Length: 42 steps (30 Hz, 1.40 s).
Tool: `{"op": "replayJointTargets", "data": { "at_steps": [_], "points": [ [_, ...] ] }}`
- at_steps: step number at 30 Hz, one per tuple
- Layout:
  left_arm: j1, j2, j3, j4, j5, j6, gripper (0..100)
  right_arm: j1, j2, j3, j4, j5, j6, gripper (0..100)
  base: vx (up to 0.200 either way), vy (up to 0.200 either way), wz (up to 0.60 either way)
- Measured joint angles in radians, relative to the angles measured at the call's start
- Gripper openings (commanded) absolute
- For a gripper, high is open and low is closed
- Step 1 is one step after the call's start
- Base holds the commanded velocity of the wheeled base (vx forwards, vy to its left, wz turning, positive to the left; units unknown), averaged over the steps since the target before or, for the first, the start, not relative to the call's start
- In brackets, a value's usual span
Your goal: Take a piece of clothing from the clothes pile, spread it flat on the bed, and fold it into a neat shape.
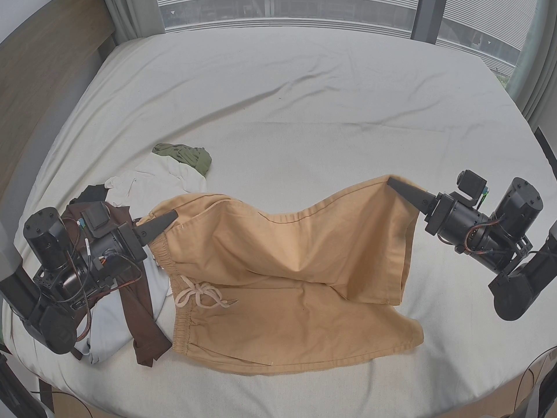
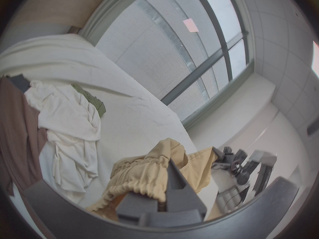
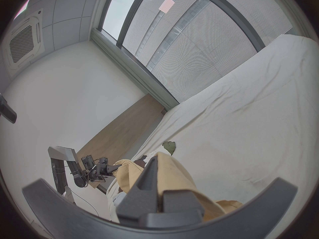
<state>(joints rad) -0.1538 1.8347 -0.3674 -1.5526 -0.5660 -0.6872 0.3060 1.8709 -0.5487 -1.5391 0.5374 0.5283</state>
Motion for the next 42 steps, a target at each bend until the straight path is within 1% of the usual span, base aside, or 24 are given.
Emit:
{"op": "replayJointTargets", "data": {
  "at_steps": [3, 15, 20, 25, 29, 35, 36, 42],
  "points": [
    [-0.001, -0.013, -0.011, 0.0, 0.0, -0.069, 0, -0.001, -0.001, 0.0, 0.0, 0.001, 0.0, 0, 0.0, 0.0, 0.0],
    [0.001, -0.029, -0.05, 0.003, 0.002, -0.255, 0, -0.004, -0.001, 0.001, 0.0, 0.001, 0.001, 0, 0.0, 0.0, 0.0],
    [0.002, -0.03, -0.05, 0.003, 0.009, -0.244, 0, -0.009, -0.001, 0.0, 0.0, 0.0, 0.001, 0, 0.0, 0.0, 0.0],
    [0.002, -0.023, -0.041, 0.003, 0.013, -0.173, 0, -0.011, -0.002, -0.002, -0.001, 0.0, 0.001, 0, 0.0, 0.0, 0.0],
    [0.001, -0.011, -0.035, 0.004, 0.014, -0.148, 0, -0.011, -0.002, -0.002, 0.0, 0.0, 0.0, 0, 0.0, 0.0, 0.0],
    [0.003, -0.003, -0.036, 0.003, 0.011, -0.145, 0, -0.01, -0.002, 0.0, -0.001, -0.001, 0.0, 0, 0.0, 0.0, 0.0],
    [0.003, -0.003, -0.036, 0.003, 0.011, -0.145, 100, -0.01, -0.001, 0.0, 0.0, -0.001, 0.0, 0, 0.0, 0.0, 0.0],
    [-0.002, -0.002, -0.035, 0.003, 0.0, -0.146, 100, -0.01, -0.001, 0.001, 0.0, -0.001, -0.001, 0, 0.0, 0.0, 0.0]
  ]
}}
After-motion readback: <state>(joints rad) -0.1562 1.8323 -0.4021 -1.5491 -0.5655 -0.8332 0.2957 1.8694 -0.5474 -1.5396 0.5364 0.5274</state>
